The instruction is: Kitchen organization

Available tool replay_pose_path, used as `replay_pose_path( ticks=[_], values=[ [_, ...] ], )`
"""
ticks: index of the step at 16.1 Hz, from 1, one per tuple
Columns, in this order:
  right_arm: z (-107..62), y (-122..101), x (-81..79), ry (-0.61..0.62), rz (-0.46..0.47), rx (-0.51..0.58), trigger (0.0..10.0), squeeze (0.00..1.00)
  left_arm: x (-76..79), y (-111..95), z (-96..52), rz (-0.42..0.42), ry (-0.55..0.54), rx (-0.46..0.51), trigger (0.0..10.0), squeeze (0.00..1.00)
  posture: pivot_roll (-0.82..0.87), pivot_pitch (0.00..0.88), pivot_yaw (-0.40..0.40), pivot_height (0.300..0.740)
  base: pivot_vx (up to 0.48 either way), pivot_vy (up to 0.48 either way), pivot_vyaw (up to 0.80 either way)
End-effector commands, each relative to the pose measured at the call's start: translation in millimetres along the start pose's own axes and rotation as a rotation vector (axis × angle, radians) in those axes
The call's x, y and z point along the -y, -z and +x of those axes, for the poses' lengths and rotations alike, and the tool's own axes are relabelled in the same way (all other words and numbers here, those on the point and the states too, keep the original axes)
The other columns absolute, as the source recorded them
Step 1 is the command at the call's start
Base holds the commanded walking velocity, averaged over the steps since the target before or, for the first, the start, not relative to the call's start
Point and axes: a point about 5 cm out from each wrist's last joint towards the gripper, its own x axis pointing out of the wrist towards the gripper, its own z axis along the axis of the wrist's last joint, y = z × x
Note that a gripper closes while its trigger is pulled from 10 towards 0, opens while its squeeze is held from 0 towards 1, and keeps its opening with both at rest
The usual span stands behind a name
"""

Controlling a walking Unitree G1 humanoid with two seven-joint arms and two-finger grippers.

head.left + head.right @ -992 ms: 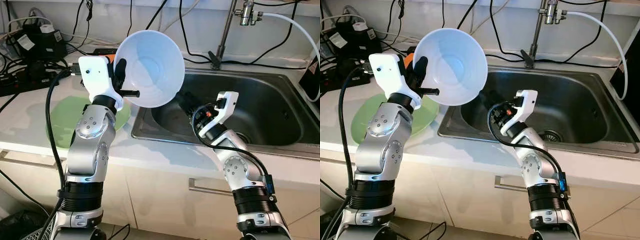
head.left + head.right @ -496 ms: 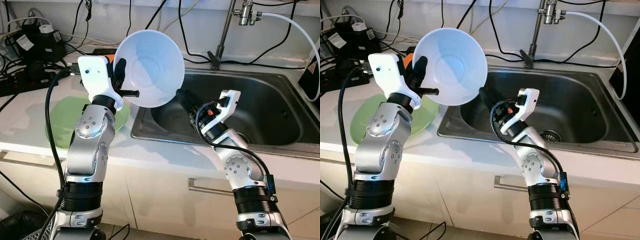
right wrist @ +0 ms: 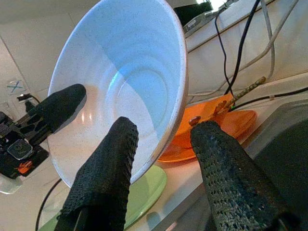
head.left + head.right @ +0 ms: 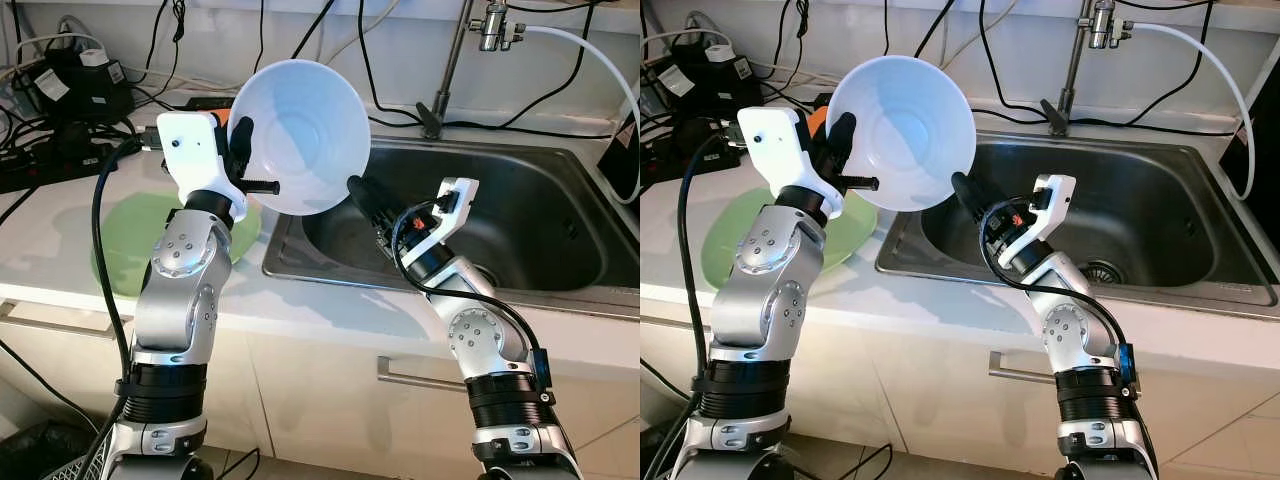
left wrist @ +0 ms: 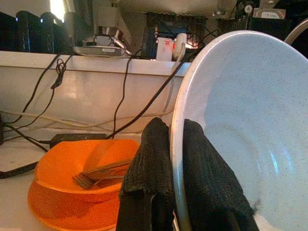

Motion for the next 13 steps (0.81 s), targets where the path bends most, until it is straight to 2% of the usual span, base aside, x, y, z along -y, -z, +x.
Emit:
replay_pose_path(
  ticks=[1, 5, 10, 13],
  values=[
    [2.2, -2, -1.3, -0.001, -0.004, 0.011, 10.0, 0.0, 3.0, -6, -0.9, -0.004, 0.013, 0.029, 10.0, 0.0, 0.1, 0.011, 0.024, 0.74, 0.0, 0.0, 0.0],
    [4.9, -2, 4.7, 0.066, -0.008, 0.018, 10.0, 0.0, 8.1, -5, -1.4, -0.015, 0.055, 0.026, 10.0, 0.0, 0.1, 0.006, 0.025, 0.74, 0.0, 0.0, 0.0],
    [9.1, -2, 8.8, 0.119, -0.011, 0.032, 10.0, 0.0, 21.8, -4, -3.4, -0.038, 0.165, 0.023, 10.0, 0.0, 0.1, 0.0, 0.029, 0.74, 0.0, 0.0, 0.0],
    [9.4, -3, 10.7, 0.134, -0.011, 0.041, 10.0, 0.0, 22.5, -3, -3.4, -0.04, 0.171, 0.019, 10.0, 0.0, 0.09, 0.0, 0.031, 0.74, 0.0, 0.0, 0.0]
  ],
)
